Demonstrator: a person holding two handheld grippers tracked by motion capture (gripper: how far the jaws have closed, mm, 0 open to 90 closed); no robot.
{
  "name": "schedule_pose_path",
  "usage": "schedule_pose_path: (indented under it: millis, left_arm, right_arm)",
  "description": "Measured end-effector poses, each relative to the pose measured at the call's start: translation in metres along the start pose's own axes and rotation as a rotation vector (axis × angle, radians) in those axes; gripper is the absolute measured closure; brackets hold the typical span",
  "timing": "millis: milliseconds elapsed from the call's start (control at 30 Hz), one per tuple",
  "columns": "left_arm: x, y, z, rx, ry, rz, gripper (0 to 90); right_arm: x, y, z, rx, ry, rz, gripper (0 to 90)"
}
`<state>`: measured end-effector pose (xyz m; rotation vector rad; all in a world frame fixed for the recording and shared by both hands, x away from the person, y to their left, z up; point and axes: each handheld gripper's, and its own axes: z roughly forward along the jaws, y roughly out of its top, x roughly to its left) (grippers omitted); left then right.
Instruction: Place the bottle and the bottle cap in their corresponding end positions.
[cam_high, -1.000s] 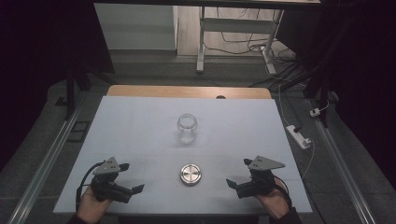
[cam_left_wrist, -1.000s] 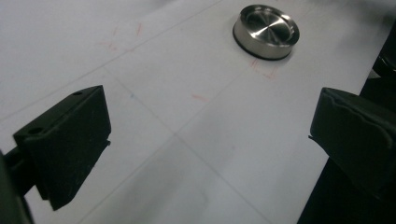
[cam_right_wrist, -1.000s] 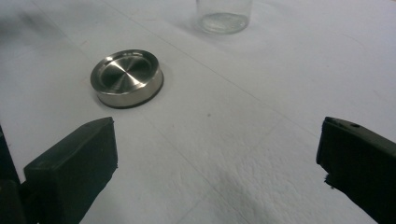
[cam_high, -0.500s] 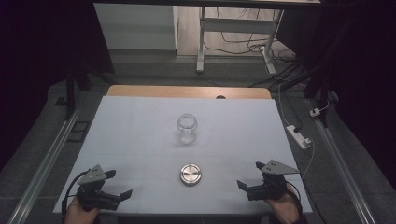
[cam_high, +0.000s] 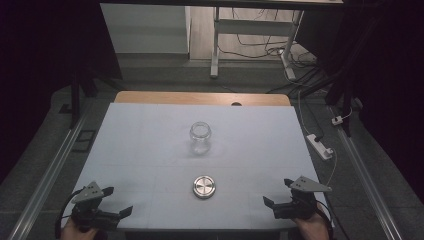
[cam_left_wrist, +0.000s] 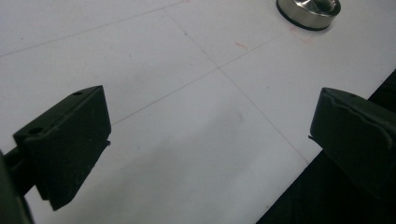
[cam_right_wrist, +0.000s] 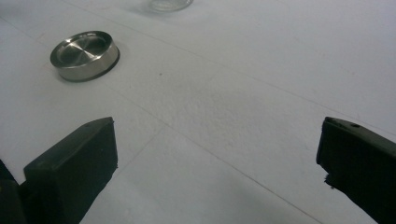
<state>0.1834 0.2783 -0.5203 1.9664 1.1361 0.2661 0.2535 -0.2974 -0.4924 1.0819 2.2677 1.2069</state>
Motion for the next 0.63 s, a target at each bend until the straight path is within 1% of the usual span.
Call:
schedule_pose_path:
  millis: [133,167,267,367,500,633]
  left_arm:
    - [0.0008,-0.0027,-0.0031,-0.003,0.009,-0.012,0.0]
    - [0.0011,-0.0031,-0.0036,0.000,0.012,-0.010,0.0]
    - [0.0011,-0.0045,-0.0048,0.018,0.029,-0.013,0.0]
    - [0.0006,-0.0058,-0.0056,0.038,0.046,-0.016,0.0]
    - [0.0010,-0.0066,-0.0052,0.059,0.052,-0.019,0.0]
    - [0.0016,-0.0057,-0.0040,0.068,0.047,-0.024,0.0]
  right_arm:
    - [-0.0017,-0.0038,-0.0032,0.013,-0.012,0.013,0.0]
    - [-0.0021,-0.0046,-0.0039,0.017,-0.013,0.013,0.0]
    - [-0.0025,-0.0058,-0.0067,0.017,-0.022,0.018,0.0]
    - [-0.0027,-0.0069,-0.0087,0.029,-0.027,0.025,0.0]
    - [-0.0029,-0.0081,-0.0099,0.047,-0.035,0.030,0.0]
    - [-0.0032,-0.0082,-0.0094,0.056,-0.039,0.030,0.0]
